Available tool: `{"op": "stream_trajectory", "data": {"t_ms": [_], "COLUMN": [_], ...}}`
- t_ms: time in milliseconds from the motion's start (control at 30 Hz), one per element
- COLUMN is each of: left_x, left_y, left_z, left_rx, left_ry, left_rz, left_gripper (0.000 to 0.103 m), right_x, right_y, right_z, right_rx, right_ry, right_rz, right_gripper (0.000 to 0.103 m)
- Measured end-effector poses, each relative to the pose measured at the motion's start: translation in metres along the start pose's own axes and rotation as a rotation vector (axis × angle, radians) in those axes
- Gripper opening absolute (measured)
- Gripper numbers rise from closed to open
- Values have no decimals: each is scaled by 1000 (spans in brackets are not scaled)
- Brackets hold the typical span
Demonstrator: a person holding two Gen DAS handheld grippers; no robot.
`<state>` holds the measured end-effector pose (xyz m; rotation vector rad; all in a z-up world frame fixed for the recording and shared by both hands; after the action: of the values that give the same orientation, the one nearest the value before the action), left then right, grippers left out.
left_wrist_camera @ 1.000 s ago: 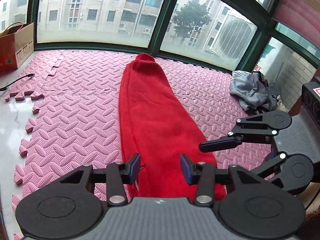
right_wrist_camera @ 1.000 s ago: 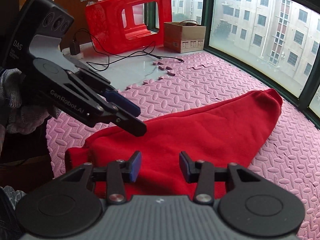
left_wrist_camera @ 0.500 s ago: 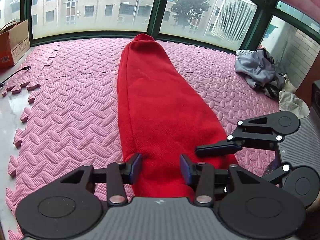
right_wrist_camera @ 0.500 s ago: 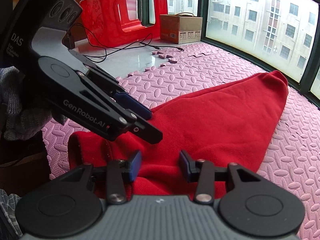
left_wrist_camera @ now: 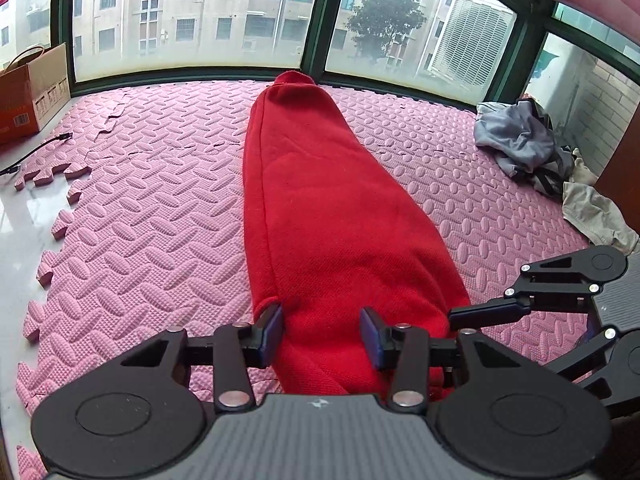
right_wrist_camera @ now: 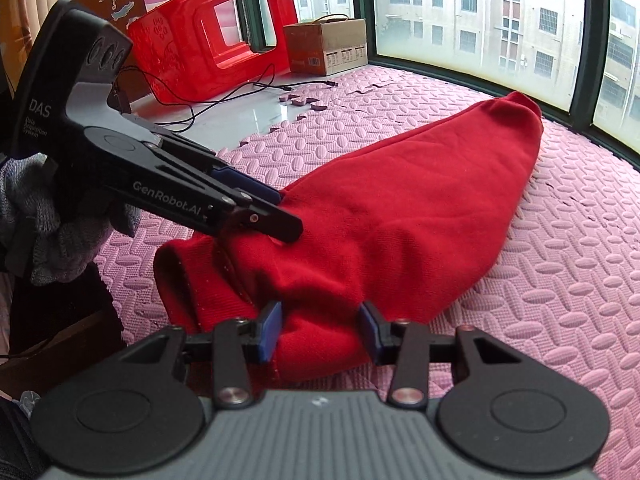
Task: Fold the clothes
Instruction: 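Open the right tool to release the cuff and pull it away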
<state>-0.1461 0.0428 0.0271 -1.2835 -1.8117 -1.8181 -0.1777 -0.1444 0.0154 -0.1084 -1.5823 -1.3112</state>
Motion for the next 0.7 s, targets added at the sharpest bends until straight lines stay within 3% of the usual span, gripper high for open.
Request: {"op": "stream_trajectory", "data": {"t_ms": [200, 433, 700], "left_x": [10, 16, -22], "left_y": [7, 33, 24], "left_z": [-1, -13, -7], "left_rx": [1, -7, 7], "left_ry": [1, -31, -31], "left_rz": [-4, -54, 36], "left_gripper": [46, 48, 48], "right_x": [21, 20, -13], "right_y": [11, 31, 28], "right_z": [-6, -34, -60], "right_rx": [12, 3, -22], "right_ry": [24, -57, -88], "right_rz": [-22, -61, -4], "right_gripper": [43, 44, 44]}}
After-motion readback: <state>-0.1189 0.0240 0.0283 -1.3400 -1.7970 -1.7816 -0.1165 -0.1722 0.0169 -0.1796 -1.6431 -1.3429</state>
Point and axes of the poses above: each gripper's, at about its wrist camera, not at the fingertips, and x roughly against the way its jaws point, z to its left, y to its top, the point moved 2 cm from there along -x, roughly the way its jaws point, and after that the axes turned 1 degree about y, right-handed, at the moved point
